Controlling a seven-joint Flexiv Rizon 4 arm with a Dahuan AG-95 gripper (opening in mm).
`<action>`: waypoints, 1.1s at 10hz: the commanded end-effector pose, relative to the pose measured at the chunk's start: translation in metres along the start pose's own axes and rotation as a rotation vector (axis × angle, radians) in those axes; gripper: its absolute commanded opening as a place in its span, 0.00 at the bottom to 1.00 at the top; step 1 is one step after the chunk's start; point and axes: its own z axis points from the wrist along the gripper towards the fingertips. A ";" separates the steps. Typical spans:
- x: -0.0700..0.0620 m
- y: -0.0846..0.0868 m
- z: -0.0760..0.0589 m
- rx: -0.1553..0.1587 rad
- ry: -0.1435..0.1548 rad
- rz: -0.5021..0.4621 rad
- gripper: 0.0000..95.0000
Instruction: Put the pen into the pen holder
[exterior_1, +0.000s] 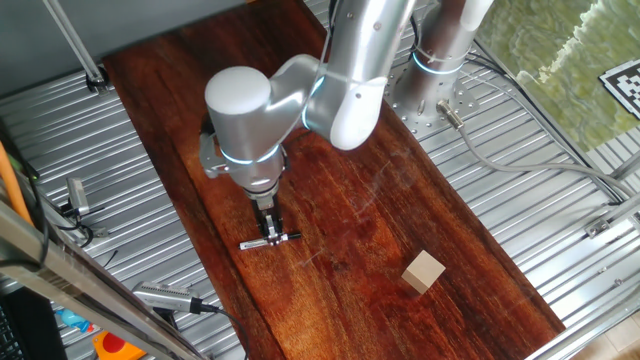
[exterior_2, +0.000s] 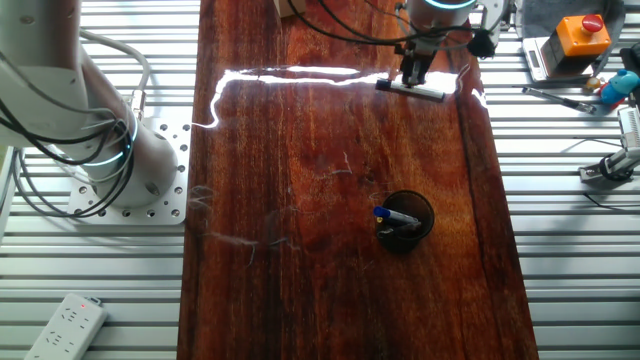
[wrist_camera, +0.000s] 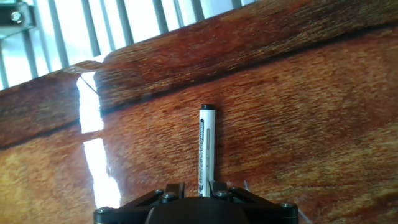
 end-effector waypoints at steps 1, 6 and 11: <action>0.001 0.000 0.001 0.003 0.001 -0.011 0.20; 0.003 0.001 0.010 0.015 -0.003 -0.031 0.20; 0.005 0.000 0.018 0.017 -0.011 -0.056 0.20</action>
